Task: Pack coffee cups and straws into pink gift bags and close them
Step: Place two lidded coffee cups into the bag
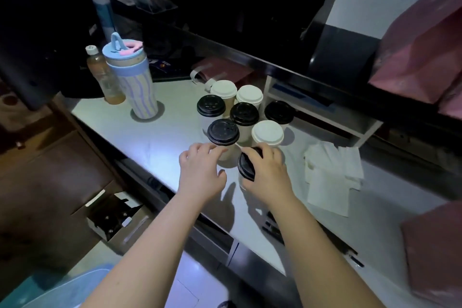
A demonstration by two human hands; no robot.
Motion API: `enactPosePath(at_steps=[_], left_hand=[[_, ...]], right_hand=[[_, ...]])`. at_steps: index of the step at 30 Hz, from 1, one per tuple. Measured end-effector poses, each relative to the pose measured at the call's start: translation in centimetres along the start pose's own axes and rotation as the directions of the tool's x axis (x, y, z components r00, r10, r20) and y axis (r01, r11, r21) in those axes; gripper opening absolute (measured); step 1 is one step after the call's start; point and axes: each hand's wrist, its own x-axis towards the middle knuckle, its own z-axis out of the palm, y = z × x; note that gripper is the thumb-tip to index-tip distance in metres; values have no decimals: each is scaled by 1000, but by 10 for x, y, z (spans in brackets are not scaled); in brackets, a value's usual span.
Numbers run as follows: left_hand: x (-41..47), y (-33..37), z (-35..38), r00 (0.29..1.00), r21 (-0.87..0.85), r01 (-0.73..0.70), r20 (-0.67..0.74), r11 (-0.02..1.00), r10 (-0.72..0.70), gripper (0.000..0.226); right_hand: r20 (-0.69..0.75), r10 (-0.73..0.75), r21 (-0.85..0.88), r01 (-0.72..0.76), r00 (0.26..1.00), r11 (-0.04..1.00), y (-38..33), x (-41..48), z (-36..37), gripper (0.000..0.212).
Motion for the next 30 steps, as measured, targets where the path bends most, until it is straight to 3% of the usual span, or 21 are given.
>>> enactPosePath(at_steps=[7, 12, 18, 23, 30], left_hand=[[58, 87, -26, 965, -79, -243, -122, 967, 233, 54], [78, 199, -34, 881, -131, -469, -132, 873, 454, 56], [53, 316, -31, 773, -254, -633, -154, 731, 616, 53], [17, 387, -17, 692, -346, -692, -69, 633, 719, 39], [-33, 444, 9, 618, -430, -684, 86, 589, 781, 30]], right_hand=[[-303, 109, 118, -77, 947, 990, 64, -19, -105, 64], [-425, 173, 39, -173, 888, 984, 113, -61, -184, 63], [-586, 276, 84, -281, 762, 956, 180, -136, -274, 68], [-616, 319, 97, -332, 721, 938, 227, -194, -315, 66], [-534, 311, 114, -297, 786, 948, 281, -236, -322, 69]])
